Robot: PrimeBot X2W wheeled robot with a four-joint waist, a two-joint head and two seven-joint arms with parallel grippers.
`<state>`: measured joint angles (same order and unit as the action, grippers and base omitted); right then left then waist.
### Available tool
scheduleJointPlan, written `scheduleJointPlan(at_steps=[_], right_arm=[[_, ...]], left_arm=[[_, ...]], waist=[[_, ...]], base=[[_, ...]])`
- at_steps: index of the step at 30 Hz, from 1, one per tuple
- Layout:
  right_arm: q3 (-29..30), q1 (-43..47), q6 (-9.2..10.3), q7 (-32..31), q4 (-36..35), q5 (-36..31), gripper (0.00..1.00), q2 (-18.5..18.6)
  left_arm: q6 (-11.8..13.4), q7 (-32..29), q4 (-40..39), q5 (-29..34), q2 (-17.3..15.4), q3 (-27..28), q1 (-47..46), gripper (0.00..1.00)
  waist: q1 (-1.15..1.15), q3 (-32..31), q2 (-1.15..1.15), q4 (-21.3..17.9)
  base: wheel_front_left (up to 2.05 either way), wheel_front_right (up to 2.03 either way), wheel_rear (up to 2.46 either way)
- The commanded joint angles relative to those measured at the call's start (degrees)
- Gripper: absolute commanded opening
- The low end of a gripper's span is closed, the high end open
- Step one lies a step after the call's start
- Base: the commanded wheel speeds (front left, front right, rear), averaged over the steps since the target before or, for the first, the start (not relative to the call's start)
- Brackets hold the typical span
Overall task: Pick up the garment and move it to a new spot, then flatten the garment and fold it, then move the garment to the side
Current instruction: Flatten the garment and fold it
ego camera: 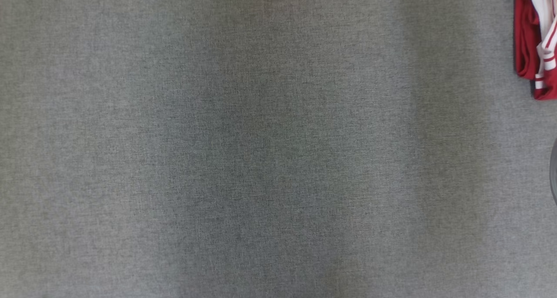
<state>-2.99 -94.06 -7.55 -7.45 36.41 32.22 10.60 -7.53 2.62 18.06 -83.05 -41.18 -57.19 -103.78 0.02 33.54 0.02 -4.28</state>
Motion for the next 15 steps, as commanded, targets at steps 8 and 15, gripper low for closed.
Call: scheduleJointPlan(at_steps=[8,15], right_arm=[[-3.67,11.33,0.16,1.17,-5.78,6.08,0.0,3.51],[-4.83,29.82,0.16,-0.87,-17.47,12.05,0.0,6.51]], left_arm=[[0.11,5.94,-5.04,-2.09,-1.62,-4.44,7.57,0.0],[0.11,10.27,-12.29,-3.27,-3.73,-8.69,17.89,0.0]], waist=[[-0.02,-4.65,-0.02,0.91],[-0.02,-10.13,-0.02,1.56]], base=[[0.0,0.0,0.0],[0.0,0.0,0.0]])
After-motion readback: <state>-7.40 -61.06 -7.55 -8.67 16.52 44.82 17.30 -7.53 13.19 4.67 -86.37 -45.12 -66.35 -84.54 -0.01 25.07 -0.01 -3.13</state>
